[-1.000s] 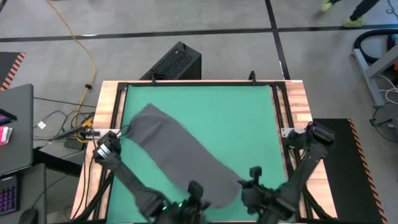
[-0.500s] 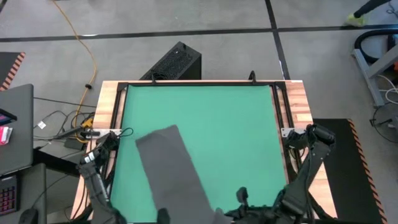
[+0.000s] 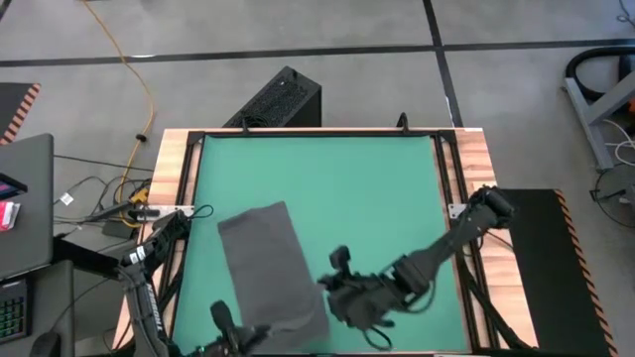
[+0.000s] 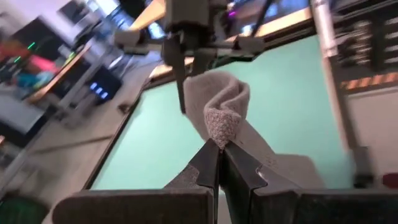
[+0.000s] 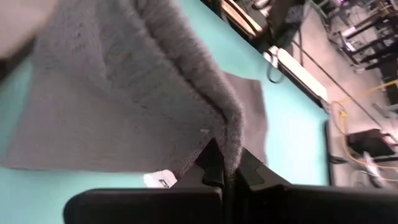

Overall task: Roll towel
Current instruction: Roll the gray towel

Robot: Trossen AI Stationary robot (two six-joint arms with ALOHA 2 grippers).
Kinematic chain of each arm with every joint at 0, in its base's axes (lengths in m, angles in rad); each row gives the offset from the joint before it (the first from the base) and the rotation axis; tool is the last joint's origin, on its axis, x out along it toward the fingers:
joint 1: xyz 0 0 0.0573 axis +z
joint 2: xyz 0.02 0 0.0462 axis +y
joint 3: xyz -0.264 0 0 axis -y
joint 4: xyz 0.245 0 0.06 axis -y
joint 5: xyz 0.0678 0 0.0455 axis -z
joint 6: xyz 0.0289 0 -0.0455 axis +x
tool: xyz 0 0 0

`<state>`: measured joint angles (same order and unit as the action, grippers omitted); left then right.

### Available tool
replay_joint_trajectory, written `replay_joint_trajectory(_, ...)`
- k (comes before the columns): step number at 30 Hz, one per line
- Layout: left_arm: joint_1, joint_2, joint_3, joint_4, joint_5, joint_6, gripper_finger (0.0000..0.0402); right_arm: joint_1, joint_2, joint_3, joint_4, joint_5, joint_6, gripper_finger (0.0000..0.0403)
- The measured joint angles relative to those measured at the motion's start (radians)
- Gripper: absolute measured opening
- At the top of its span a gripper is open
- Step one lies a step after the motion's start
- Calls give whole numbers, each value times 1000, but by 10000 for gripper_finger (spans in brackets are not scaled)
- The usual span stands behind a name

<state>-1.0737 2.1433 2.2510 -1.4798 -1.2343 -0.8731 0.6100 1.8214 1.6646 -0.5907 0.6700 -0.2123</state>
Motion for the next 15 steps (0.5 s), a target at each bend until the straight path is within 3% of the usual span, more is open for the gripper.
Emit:
replay_joint_trajectory(3, -7, 3, -34, -88, 11, -163, 0, -52, 0, 0, 0, -29, -66, 16)
replay_joint_trajectory(9, -20, -2, -68, -90, 96, -218, 0, -142, 0, 0, 34, -123, -155, 16)
replay_joint_trajectory(15, -21, -3, -68, -91, -48, -184, 0, -167, -13, 0, 10, -82, -248, 16)
